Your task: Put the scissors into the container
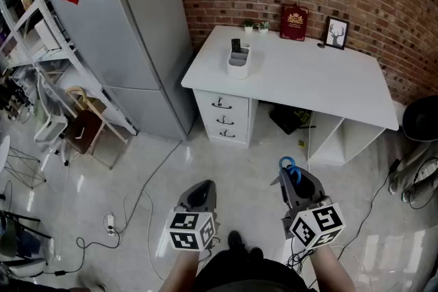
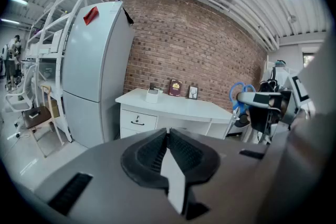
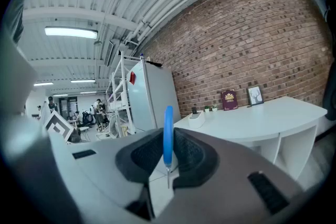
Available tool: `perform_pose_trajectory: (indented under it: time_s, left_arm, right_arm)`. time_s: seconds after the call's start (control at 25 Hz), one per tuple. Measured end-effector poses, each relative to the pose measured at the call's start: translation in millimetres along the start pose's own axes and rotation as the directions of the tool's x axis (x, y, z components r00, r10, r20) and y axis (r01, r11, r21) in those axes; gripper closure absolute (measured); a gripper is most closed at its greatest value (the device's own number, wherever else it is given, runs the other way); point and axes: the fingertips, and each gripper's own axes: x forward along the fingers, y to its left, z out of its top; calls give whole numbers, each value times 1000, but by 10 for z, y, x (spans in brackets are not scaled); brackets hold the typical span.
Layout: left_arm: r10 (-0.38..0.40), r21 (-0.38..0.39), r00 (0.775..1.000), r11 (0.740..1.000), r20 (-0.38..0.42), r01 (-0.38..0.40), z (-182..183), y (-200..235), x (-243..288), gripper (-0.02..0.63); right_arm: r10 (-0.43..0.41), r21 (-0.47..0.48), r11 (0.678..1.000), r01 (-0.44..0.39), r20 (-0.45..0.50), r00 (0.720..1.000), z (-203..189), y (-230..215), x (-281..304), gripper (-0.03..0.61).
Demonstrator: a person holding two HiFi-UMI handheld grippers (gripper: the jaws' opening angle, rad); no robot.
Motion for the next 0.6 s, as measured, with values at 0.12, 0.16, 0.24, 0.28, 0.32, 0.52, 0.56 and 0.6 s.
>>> perform_pose_trajectory:
  time_s: [0.12,0.16,0.24,0.28,0.32,0.52,0.56,0.6]
  left_arm:
    - [1,-1,1000,1000,6,-1,48,47,-2,592]
    - [1,0,1000,1000,8,-1,59,62,0,591]
    - [1,1,1000,1000,11,-1,75,91,17,591]
    - [-1,3,1000,1000,12,0,80,105,30,592]
    - [-2,4,1000,1000,11,2,81,120,45,591]
    - [-5,-2,1000,1000,1,5,66,203,87,592]
    - [-5,-3,1000,1000,1,5,73,223,90,591]
    - [-4,-5,1000,1000,1,4,82,247,93,591]
  right_arm:
    - [3,-2,1000,-3,-7,1000,-19,27,46,528]
    - [3,-3,1000,-3,-11,1000,-23,35,59,528]
    - [2,-5,1000,-2,-17,1000,-36,44,92,528]
    - [2,-6,1000,-2,-19,1000,-46,46,113,528]
    - [2,-5,1000,-2,-20,1000,-58,49,136,528]
    - [-14,22,1000,15,-23,1000,-86,49,221,528]
    - [-18,30,999,18,-22,1000,-78,47,241,528]
    - [-20,37,999,21,-21,1000,-69,48,266,528]
